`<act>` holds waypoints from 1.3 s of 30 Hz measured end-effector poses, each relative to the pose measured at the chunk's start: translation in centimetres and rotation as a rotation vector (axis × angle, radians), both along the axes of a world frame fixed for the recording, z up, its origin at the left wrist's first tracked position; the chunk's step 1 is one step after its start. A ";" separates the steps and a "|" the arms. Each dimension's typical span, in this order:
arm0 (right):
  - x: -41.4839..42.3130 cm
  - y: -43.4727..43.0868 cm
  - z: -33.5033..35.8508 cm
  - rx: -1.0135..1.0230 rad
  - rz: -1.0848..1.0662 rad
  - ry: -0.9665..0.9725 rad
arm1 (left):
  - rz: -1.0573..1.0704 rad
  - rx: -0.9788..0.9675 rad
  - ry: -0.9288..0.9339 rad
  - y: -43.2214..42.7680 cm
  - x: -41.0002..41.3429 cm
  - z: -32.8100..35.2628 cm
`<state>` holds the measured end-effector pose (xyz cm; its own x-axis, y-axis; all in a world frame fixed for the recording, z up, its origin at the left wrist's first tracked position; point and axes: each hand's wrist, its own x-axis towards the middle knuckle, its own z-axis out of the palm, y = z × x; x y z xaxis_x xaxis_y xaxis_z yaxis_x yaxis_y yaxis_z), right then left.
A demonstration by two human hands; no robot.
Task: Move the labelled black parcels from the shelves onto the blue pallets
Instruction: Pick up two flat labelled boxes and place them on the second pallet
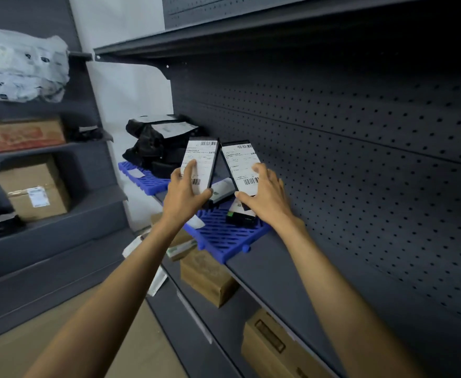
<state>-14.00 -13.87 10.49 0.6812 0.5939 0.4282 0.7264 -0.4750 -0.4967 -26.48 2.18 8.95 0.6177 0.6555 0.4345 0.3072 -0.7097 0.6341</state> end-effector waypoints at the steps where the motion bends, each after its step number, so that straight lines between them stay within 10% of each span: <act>1: 0.8 0.6 -0.3 0.005 -0.011 0.005 | -0.023 0.001 0.000 0.7 1.3 -0.2; 20: 5.8 13.3 -6.2 -0.137 -0.409 0.150 | -0.475 0.066 0.362 12.2 15.9 -3.6; 31: 4.6 12.9 -7.8 0.004 -0.482 0.226 | -0.621 0.167 0.300 13.5 17.3 -4.3; 39: 3.0 14.5 -8.1 -0.264 -0.412 0.174 | -0.613 0.127 0.253 15.1 15.7 -5.0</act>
